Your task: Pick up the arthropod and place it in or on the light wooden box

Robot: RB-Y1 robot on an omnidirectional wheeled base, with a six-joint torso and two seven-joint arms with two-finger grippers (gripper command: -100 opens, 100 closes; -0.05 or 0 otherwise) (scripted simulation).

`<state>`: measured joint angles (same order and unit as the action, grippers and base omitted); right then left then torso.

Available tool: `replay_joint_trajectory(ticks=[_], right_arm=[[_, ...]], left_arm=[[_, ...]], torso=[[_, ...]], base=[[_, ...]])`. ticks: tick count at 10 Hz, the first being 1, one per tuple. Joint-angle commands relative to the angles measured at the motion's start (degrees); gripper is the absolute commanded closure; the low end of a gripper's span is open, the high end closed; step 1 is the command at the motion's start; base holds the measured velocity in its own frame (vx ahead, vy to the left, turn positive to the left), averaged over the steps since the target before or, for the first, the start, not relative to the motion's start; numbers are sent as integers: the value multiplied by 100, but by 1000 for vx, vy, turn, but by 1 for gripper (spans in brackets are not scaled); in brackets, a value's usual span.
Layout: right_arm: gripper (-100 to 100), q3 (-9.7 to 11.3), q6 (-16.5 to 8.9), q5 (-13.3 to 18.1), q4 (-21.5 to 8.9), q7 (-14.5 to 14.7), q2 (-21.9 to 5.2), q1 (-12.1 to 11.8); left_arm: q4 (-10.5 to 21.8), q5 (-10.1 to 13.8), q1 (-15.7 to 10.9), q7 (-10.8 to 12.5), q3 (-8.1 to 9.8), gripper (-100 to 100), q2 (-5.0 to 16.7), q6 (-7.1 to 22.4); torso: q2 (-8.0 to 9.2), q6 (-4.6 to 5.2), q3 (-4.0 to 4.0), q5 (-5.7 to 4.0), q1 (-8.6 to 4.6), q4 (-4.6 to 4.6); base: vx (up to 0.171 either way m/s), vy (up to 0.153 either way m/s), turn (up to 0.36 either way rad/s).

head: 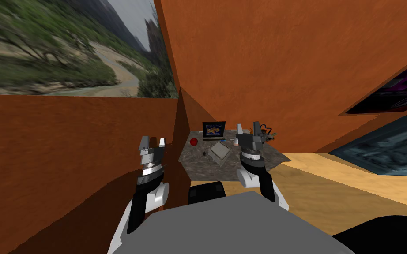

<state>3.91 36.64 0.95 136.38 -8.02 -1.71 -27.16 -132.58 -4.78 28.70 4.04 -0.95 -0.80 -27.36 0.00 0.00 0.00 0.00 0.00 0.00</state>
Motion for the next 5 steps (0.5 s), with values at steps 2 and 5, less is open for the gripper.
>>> replay_joint_trajectory(ticks=[2, 5], right_arm=[[0, 0, 0, 0, 0, 0, 0, 0], [0, 0, 0, 0, 0, 0, 0, 0]], left_arm=[[15, -23, -65, 133, -128, -100, 276, 234], [86, -34, -199, 361, -335, -100, 529, 663]], torso=[[3, 0, 1, 0, 2, 0], [10, 1, 6, 1, 5, 2]], base=[[-18, 8, -9], [-29, 10, -15]])
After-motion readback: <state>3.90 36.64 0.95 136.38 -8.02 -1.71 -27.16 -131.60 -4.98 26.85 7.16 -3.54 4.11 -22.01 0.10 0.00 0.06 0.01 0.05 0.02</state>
